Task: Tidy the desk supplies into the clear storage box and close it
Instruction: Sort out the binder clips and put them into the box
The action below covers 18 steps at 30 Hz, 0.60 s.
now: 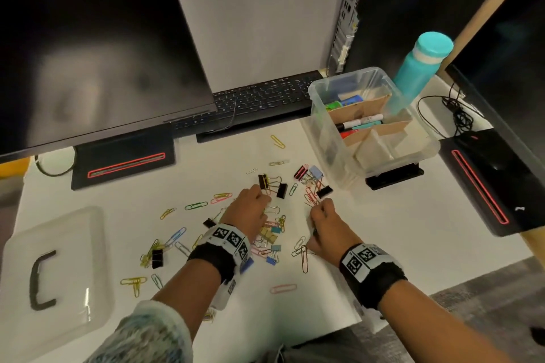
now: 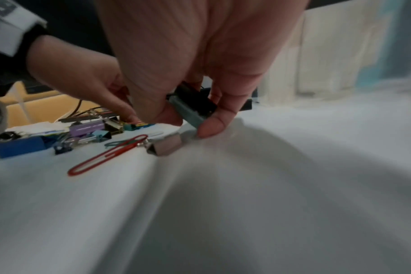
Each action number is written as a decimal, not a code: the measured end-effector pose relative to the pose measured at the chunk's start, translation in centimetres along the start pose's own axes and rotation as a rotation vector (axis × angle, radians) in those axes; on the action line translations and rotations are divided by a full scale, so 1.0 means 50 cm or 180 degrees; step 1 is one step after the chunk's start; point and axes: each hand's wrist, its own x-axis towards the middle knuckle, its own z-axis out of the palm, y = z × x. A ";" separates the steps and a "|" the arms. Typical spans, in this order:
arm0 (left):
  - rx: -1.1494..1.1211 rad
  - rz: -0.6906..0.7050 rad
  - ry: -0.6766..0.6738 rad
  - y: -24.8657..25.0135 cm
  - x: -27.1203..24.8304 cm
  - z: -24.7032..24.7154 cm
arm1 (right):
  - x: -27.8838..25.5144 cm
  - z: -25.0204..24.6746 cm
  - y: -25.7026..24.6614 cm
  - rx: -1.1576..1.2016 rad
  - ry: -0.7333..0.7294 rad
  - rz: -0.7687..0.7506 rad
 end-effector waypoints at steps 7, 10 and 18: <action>-0.0335 -0.0149 0.0152 -0.024 -0.021 -0.006 | -0.007 -0.042 0.015 0.1062 0.0958 0.0748; -0.0663 -0.0289 0.0420 -0.035 -0.032 -0.020 | -0.003 -0.072 0.014 0.1181 0.1049 0.1006; -0.1349 -0.0998 0.0652 -0.041 0.015 -0.058 | 0.027 -0.073 -0.005 0.1628 0.0698 0.1556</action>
